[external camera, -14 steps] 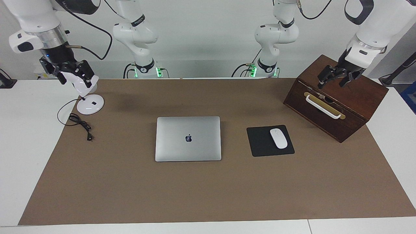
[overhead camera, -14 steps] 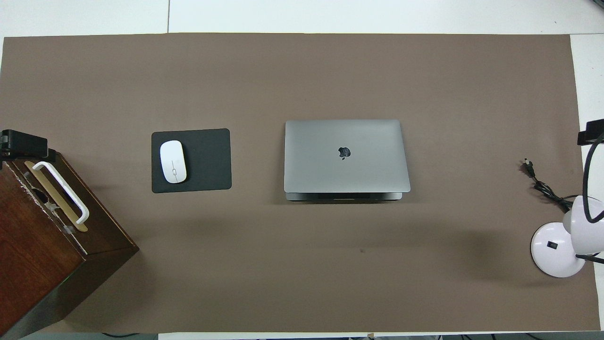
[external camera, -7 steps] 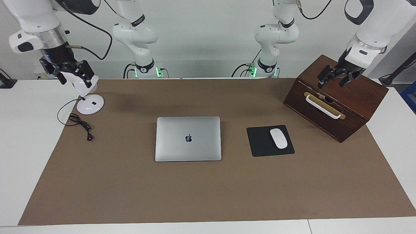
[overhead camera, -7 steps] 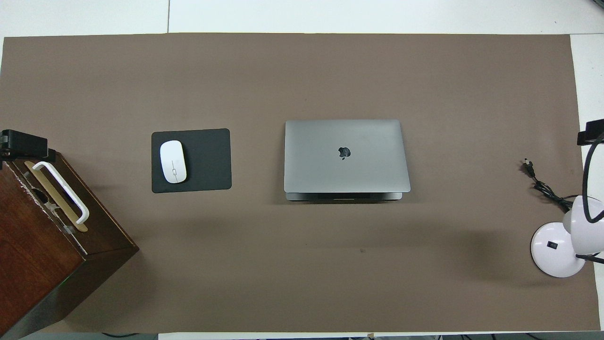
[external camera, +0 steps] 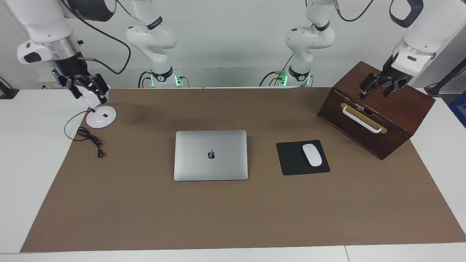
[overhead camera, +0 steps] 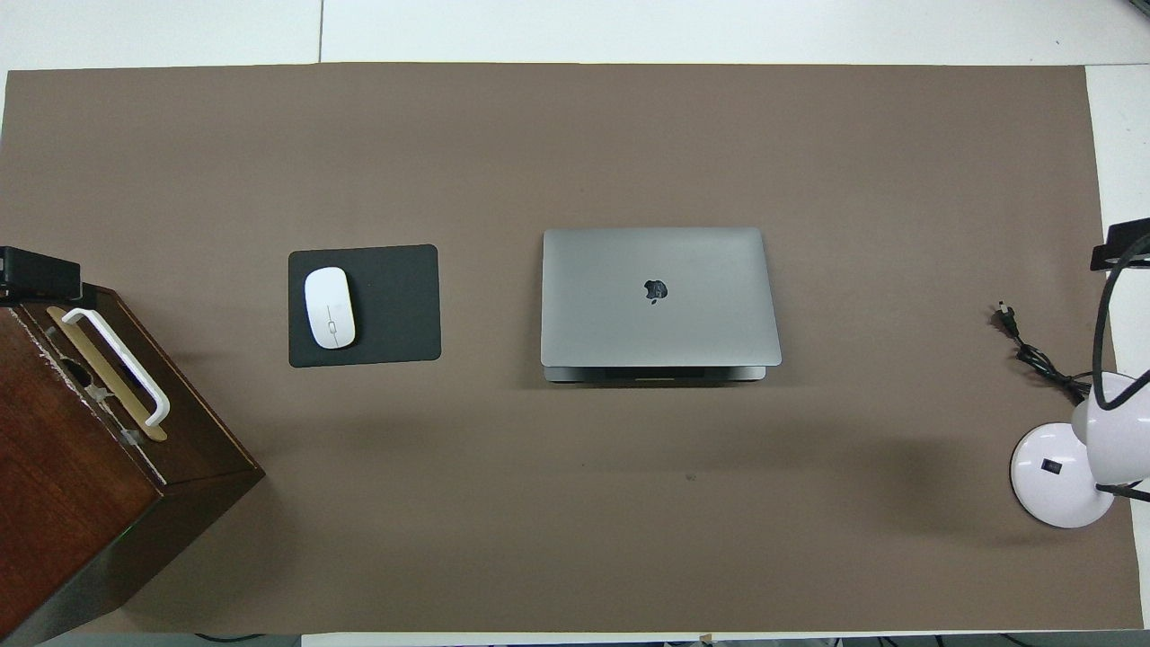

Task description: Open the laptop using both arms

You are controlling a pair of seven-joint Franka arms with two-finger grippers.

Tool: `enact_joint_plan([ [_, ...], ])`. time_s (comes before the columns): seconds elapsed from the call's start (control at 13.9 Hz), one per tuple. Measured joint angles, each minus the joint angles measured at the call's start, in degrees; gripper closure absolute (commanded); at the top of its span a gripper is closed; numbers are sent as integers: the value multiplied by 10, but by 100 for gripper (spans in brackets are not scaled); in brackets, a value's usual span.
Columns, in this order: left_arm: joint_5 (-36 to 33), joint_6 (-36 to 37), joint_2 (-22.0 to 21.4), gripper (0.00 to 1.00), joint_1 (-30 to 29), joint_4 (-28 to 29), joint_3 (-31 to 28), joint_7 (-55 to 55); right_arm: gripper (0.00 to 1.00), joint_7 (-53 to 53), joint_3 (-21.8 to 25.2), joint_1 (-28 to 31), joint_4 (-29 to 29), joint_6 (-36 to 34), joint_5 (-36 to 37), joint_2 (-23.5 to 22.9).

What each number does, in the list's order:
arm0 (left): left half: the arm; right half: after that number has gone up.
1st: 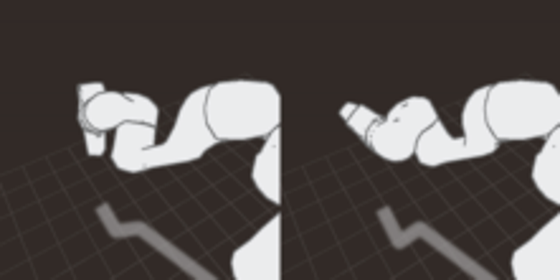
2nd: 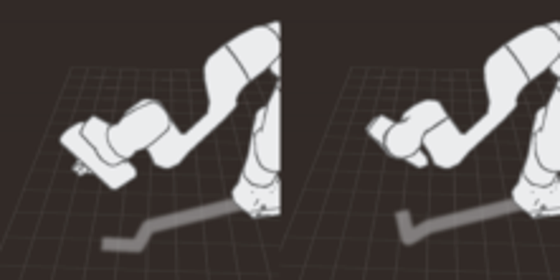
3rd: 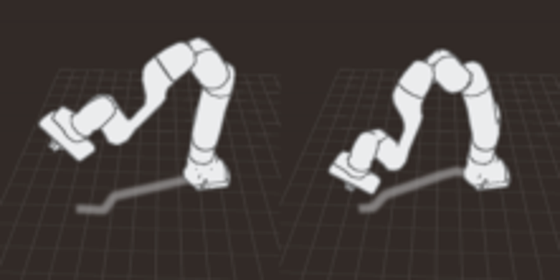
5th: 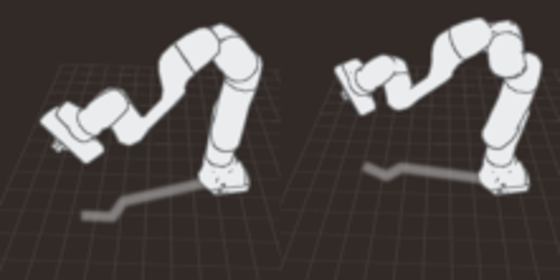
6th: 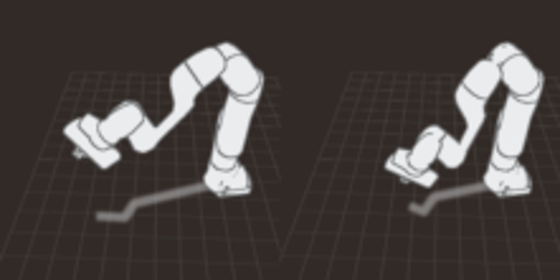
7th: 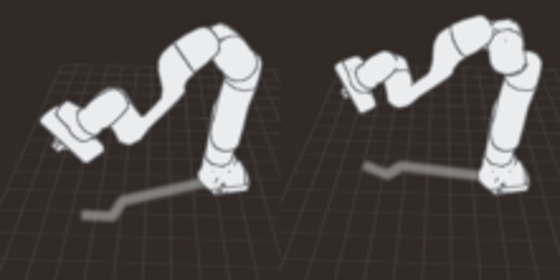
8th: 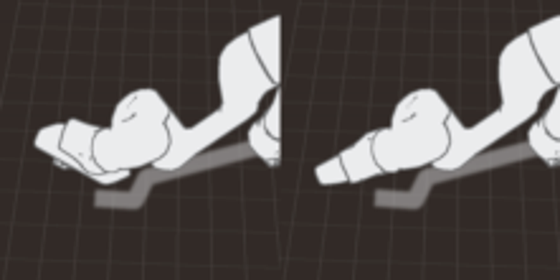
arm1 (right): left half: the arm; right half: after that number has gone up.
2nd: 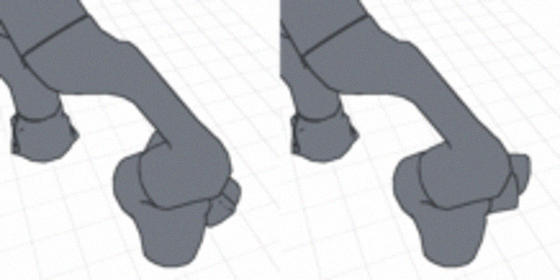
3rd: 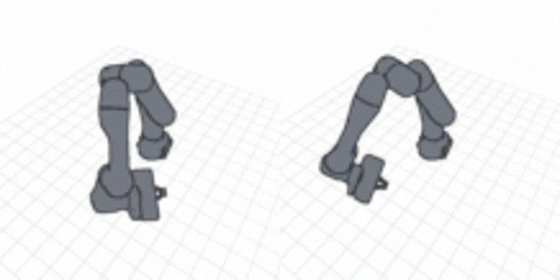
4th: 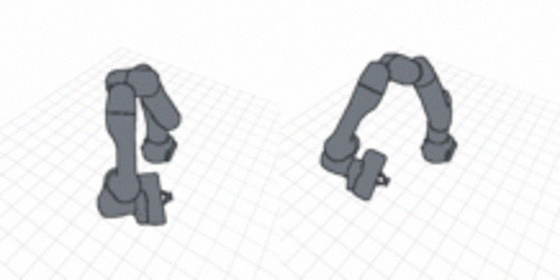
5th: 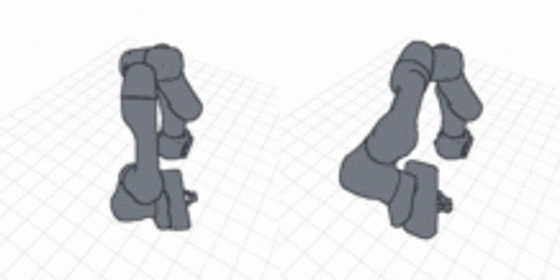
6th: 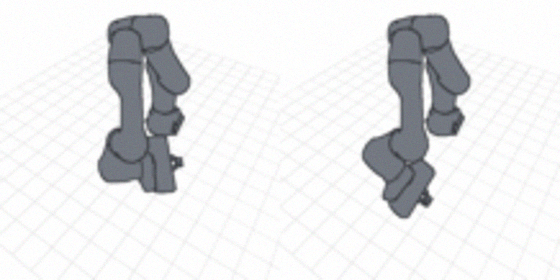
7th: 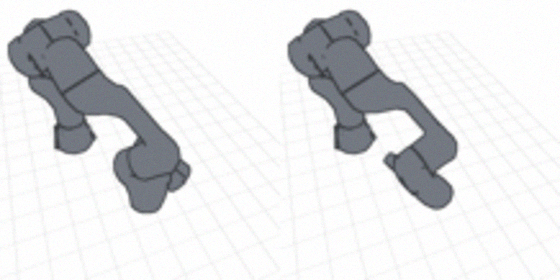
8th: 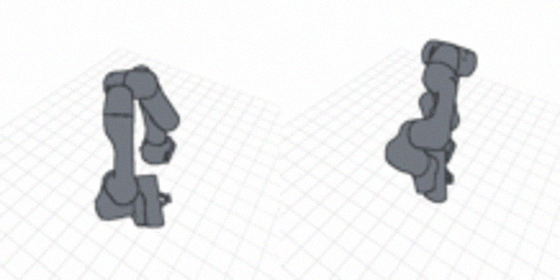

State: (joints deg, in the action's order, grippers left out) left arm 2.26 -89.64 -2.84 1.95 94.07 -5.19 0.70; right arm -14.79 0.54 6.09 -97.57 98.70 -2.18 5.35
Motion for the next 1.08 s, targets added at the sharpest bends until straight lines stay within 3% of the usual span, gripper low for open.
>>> enact_joint_plan([
  [0.79,0,-5,0,0,0,0,1,0,0,-385,-6,-15,-104,179,-94,47],
  [0.87,0,-5,0,18,0,0,1,0,0,-407,-7,-17,-109,187,-102,54],
  [1.01,0,-6,0,86,0,0,1,0,0,-433,-7,-21,-126,200,-114,77],
  [1.08,0,-7,0,100,0,0,1,0,0,-443,-7,-22,-139,209,-118,89],
])
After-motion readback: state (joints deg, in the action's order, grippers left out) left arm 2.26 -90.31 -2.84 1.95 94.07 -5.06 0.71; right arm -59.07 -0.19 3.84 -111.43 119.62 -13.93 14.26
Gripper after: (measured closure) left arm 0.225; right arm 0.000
